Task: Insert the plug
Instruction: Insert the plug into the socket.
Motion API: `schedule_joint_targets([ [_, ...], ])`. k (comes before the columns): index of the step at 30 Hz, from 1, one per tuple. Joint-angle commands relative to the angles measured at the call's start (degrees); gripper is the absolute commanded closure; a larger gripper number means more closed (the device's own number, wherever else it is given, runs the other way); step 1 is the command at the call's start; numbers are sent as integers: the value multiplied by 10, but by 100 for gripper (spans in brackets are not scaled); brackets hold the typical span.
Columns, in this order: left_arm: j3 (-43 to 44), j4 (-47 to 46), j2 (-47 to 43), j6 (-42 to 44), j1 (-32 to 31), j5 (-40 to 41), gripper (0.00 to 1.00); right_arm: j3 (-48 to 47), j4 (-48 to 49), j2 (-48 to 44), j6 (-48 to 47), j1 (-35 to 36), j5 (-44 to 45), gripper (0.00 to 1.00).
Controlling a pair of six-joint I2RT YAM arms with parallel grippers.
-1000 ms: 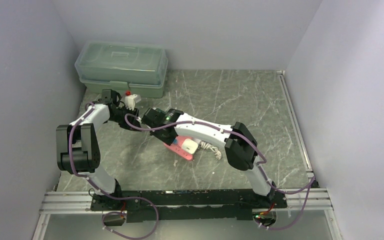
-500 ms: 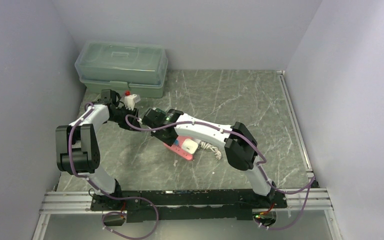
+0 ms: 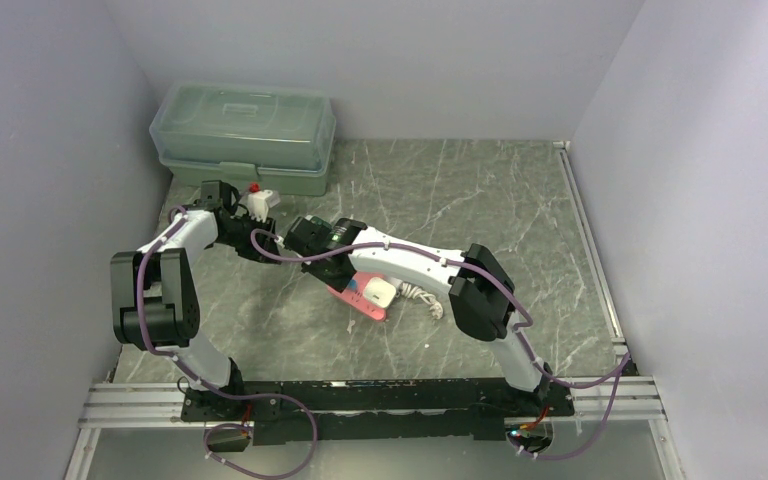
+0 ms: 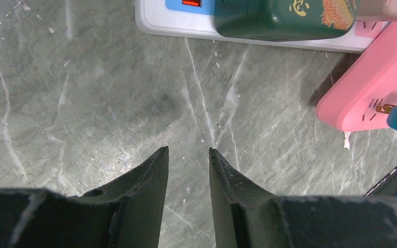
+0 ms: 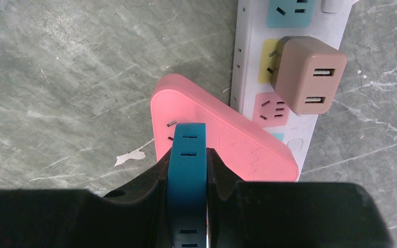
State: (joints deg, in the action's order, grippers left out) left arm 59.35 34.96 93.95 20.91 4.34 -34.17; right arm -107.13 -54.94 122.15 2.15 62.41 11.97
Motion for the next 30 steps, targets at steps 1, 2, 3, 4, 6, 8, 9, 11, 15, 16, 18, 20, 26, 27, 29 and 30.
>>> schedule_joint_targets([
  [1,1,-1,-18,13,5,-12,61,-1,15,-4,6,1,12,100],
  [2,1,-1,-18,12,5,-12,61,-1,15,-3,7,1,11,100],
  [3,1,-1,-18,12,5,-12,61,-1,14,-2,7,1,11,100],
  [4,0,-1,-19,13,6,-12,61,-1,15,-2,7,1,11,100],
  [6,0,-1,-19,14,6,-12,61,-1,15,-2,7,1,10,100],
  [8,0,0,-18,14,6,-12,61,-1,14,-1,8,1,8,100],
  [9,1,0,-19,14,7,-12,61,-1,14,-1,8,1,8,100],
  [11,1,1,-19,15,7,-12,61,-1,12,1,9,2,7,100],
  [15,1,3,-21,17,9,-13,62,7,18,-1,13,2,8,100],
  [16,1,4,-21,18,10,-13,62,8,18,0,14,2,8,100],
  [18,1,4,-21,19,10,-14,62,8,20,0,14,2,9,100],
  [20,1,5,-20,19,11,-16,62,9,24,0,15,2,12,100],
  [26,2,6,-20,19,11,-16,63,6,25,5,13,2,16,100],
  [27,3,6,-19,20,11,-16,63,5,25,6,14,2,16,100],
  [29,3,7,-19,20,11,-17,63,3,25,8,14,2,18,100],
  [30,3,7,-18,20,11,-17,63,3,25,8,14,2,18,100],
])
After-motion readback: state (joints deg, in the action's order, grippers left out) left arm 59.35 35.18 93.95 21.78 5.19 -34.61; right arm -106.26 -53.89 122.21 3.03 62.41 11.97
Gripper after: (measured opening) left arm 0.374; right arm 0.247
